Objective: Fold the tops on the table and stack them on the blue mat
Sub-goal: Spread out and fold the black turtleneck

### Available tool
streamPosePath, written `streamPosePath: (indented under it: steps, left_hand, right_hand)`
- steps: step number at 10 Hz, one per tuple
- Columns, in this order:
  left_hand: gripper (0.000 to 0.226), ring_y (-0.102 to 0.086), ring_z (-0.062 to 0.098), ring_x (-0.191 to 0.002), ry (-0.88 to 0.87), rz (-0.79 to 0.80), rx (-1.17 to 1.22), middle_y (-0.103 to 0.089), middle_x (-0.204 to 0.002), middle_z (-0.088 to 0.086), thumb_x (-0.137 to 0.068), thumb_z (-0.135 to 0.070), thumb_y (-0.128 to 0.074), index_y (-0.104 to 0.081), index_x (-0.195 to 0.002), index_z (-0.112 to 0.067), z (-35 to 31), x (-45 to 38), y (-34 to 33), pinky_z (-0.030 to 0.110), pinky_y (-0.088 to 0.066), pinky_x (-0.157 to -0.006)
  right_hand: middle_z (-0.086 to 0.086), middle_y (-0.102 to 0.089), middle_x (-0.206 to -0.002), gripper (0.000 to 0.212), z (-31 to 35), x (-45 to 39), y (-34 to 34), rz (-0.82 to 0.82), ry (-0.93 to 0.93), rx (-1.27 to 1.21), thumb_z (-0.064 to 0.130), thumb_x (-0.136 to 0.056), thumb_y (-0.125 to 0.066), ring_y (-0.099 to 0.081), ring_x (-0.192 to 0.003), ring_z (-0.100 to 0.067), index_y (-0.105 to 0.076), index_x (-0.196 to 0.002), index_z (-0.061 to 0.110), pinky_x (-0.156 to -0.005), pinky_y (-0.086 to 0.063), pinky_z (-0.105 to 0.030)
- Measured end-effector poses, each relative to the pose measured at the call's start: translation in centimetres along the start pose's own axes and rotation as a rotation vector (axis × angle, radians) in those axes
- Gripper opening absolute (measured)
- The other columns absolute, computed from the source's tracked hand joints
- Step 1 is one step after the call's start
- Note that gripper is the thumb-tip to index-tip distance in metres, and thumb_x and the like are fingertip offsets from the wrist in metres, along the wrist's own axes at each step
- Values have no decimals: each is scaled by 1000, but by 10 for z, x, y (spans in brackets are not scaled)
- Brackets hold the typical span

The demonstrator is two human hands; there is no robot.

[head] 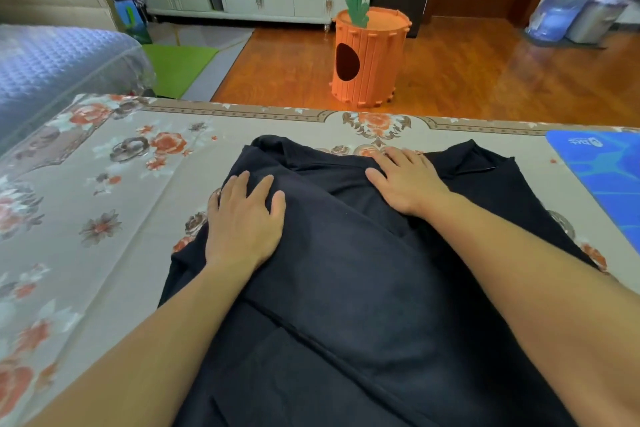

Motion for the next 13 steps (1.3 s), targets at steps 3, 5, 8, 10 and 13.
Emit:
streamPosePath:
  steps: [3, 5, 8, 10, 13]
  left_hand:
    - [47, -35, 40, -136, 122, 45, -88, -39, -152, 12, -105, -36, -25, -44, -144, -18, 13, -22, 10, 55, -32, -109]
    - [47, -34, 39, -134, -86, 142, -106, -35, -152, 10, -104, -31, -36, -40, -151, -37, 17, -89, 19, 51, -36, -109]
    - [36, -35, 40, -132, -9, 231, -417, -35, -146, 15, -105, -40, -37, -54, -133, -23, 59, -136, 31, 55, -33, -106]
    - [43, -38, 42, -133, -159, -49, -294, -41, -148, 19, -100, -41, -47, -55, -136, -19, 5, -118, 36, 53, -31, -110]
    - [70, -18, 35, -150, -112, 206, -283, -24, -164, 10, -94, -56, -31, -38, -152, -18, -29, -94, -15, 54, -19, -120]
  right_hand:
    - [2, -9, -168, 66, 0, 12, 19, -1, -45, -24, 62, -101, -8, -1, -155, -28, -12, -160, 33, -122, 5, -56]
    - [4, 4, -169, 62, -28, 38, -1, 68, -63, 19, 55, -104, -9, 1, -155, -23, -3, -161, 32, -125, 0, -49]
    - [6, -1, -169, 61, -29, 41, -1, -41, -70, 34, 55, -103, -6, 1, -155, -21, -4, -160, 34, -125, -1, -46]
    - [5, -2, -169, 61, -28, 41, -1, -58, -67, 36, 55, -103, -6, 0, -155, -21, -6, -160, 34, -125, -3, -46]
    - [5, -2, -169, 61, -28, 41, 1, -59, -64, 30, 55, -103, -6, 0, -155, -21, -5, -160, 34, -125, -3, -46]
Point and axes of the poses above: each hand's wrist, its own x-axis away from the middle knuckle, its own y-axis out of the back of the hand, z = x × y, the point moved 9 cm from there along -x, towards the middle knuckle
